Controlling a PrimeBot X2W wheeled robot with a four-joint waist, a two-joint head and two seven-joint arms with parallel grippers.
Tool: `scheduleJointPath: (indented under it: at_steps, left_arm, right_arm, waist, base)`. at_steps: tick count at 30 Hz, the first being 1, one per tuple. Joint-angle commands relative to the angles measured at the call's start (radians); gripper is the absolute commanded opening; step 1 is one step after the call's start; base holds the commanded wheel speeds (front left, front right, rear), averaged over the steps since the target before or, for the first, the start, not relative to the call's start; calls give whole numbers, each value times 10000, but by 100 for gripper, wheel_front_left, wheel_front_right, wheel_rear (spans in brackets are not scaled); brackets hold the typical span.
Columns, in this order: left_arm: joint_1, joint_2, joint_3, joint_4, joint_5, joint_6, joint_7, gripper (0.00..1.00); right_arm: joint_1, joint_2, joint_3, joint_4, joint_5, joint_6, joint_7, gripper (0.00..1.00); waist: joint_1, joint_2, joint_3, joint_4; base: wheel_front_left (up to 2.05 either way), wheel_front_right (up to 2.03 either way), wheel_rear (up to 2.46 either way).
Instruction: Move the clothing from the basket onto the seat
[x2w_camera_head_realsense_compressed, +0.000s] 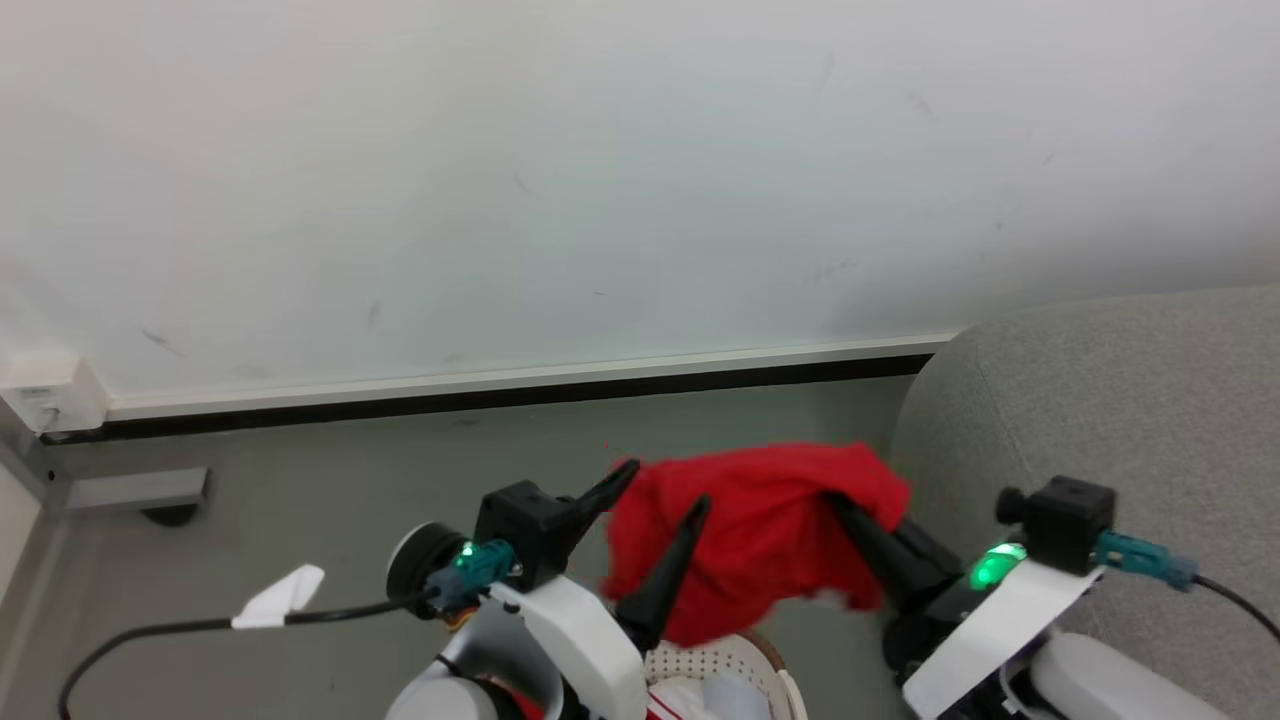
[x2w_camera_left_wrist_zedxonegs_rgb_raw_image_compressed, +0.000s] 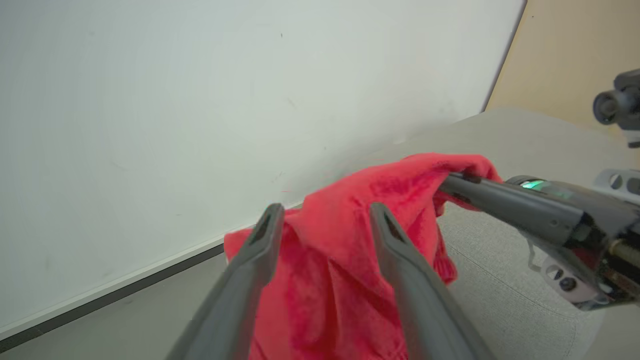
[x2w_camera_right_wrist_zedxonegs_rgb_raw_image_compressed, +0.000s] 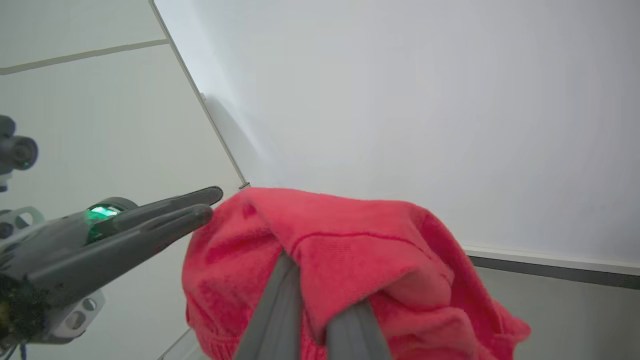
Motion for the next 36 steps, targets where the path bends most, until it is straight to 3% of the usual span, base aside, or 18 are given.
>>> scheduleJointPath:
  at_steps: [1, 9, 18, 26, 36]
  left_arm:
    - [127, -33, -76, 183, 63, -1, -264, 100]
    - [228, -401, -514, 1177, 223, -299, -1641, 100]
    - [39, -707, -995, 2117, 425, -511, -2736, 100]
    - [-182, -861, -1238, 2503, 486, -526, -3212, 100]
    - [-457, -816, -1389, 2485, 553, -494, -3194, 100]
  right_arm:
    - [244, -213, -326, -119, -65, -21, -36, 0]
    - [455, -820, -1668, -556, -221, -21, -37, 0]
    - [576, -1446, -2462, -1262, -420, -21, -37, 0]
    - [1050, -1937, -3317, -1546, -708, -21, -38, 0]
    - [1634, -1798, -4301, -1921, -1083, -21, -38, 0]
  waist:
    - [-1, 0, 14, -90]
    - [-1, 0, 147, -716]
    - [-1, 0, 301, -1810]
    - [-1, 0, 392, -2795]
    - [-1, 0, 889, -3483]
  base:
    - [0, 0, 0]
    - [0, 0, 0]
    - [0, 0, 0]
    - [0, 0, 0]
    - [0, 0, 0]
